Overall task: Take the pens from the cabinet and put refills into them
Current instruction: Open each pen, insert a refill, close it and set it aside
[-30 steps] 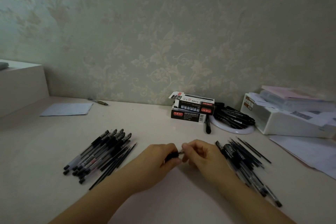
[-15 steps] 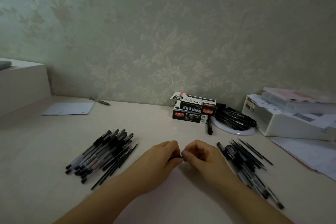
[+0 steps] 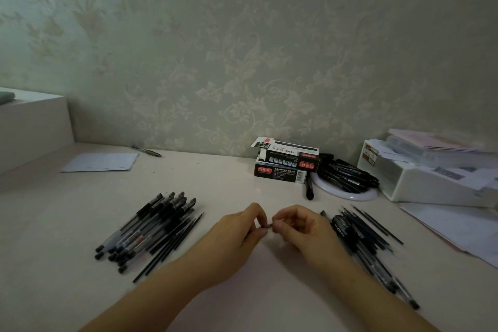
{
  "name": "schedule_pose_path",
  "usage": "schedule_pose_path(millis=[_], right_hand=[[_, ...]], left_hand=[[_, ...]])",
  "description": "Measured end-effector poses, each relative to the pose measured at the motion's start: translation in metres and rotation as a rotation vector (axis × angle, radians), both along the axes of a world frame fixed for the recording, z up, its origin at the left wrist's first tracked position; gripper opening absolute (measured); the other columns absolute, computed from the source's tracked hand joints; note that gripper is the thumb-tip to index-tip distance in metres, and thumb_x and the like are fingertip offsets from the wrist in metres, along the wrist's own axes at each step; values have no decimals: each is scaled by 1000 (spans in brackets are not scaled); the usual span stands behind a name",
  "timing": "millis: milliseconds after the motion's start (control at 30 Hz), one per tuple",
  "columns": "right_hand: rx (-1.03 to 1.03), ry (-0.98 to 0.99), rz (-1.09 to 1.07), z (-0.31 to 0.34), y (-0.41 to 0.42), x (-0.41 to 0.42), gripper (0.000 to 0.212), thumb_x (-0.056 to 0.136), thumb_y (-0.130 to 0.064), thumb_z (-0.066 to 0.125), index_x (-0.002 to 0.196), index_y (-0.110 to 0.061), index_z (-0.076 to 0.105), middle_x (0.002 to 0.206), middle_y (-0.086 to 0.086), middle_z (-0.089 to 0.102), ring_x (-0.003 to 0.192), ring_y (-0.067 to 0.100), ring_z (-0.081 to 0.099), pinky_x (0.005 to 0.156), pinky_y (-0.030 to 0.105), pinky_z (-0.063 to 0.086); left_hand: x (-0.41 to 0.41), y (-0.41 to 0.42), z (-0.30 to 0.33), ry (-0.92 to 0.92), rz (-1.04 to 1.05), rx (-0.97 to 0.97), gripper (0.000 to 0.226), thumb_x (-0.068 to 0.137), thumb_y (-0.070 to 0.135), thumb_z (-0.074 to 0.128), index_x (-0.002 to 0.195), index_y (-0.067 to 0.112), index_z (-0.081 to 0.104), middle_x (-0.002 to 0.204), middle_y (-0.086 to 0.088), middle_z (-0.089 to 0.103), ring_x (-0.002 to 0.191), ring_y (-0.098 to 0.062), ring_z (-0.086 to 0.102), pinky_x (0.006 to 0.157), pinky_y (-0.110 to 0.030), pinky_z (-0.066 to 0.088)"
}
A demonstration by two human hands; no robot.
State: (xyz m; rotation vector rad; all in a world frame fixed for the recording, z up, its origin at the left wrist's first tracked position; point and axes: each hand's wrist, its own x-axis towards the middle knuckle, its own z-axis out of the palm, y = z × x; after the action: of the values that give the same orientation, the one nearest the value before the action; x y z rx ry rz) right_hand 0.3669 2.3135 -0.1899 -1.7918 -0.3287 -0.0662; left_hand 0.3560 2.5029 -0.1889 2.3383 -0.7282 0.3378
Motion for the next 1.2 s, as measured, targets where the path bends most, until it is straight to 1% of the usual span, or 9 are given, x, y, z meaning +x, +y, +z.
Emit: schedule_pose_path(millis=[167,333,467,667,833,933,1000,1100,1200], right_hand=[[96,19,-173,0,-5,1,9,88,-17,71,87,-26,73,80,-3,72,68,3,63,64,14,50],[-275,-137,-153,-3,-3,-3,16,86,-14,70,83,-30,70,80,-15,70,76,1,65,69,11,50],[-472,-234,-81,-6,1,-7,15,86,-15,68,86,-30,71,78,-11,67,75,1,61,68,13,48],[-538,-308,-58,-7,4,-6,16,86,-14,66,87,-27,75,79,-9,62,73,3,56,66,11,42],[-552,-295,-66,-8,3,-4,12,87,-19,69,95,-27,75,81,-9,60,72,3,55,67,11,43],[-502,-299,-130,-4,4,-6,13,87,-29,71,100,-28,73,83,-11,60,76,0,56,69,11,45],[-363,-263,-178,1,6,-9,9,87,-32,70,96,-33,72,83,-11,66,77,-1,61,71,10,47],[-79,-77,-104,9,9,-13,8,90,-29,68,90,-32,75,84,-9,75,75,1,68,68,10,51],[144,107,-39,11,12,-17,12,90,-21,67,91,-22,79,86,1,77,66,4,65,62,12,51]], left_hand=[[1,2,1,32,10,-16,6,100,34,43,103,38,46,74,2,55,57,-5,46,53,-17,38],[2,5,0,41,64,3,8,99,32,44,102,39,47,77,4,56,59,-4,47,54,-20,39],[1,5,2,46,73,17,9,99,31,45,104,38,48,78,4,57,65,-7,48,60,-24,41],[-1,4,2,58,79,24,10,99,29,46,105,36,50,80,3,58,66,-6,48,60,-24,40],[-1,3,3,72,88,-1,13,99,28,46,108,36,52,84,4,60,66,-2,49,60,-16,39],[-1,3,5,73,110,-43,15,99,29,47,110,37,53,81,6,59,66,4,50,60,-10,39],[-1,0,7,82,107,-105,17,99,29,47,110,40,54,79,8,59,64,6,51,59,-8,39],[-2,-4,7,105,56,-202,24,98,27,48,110,47,55,76,9,58,53,1,49,51,-10,37],[-3,-6,7,109,4,-250,32,98,24,50,111,52,57,76,15,57,54,0,47,54,-9,36]])
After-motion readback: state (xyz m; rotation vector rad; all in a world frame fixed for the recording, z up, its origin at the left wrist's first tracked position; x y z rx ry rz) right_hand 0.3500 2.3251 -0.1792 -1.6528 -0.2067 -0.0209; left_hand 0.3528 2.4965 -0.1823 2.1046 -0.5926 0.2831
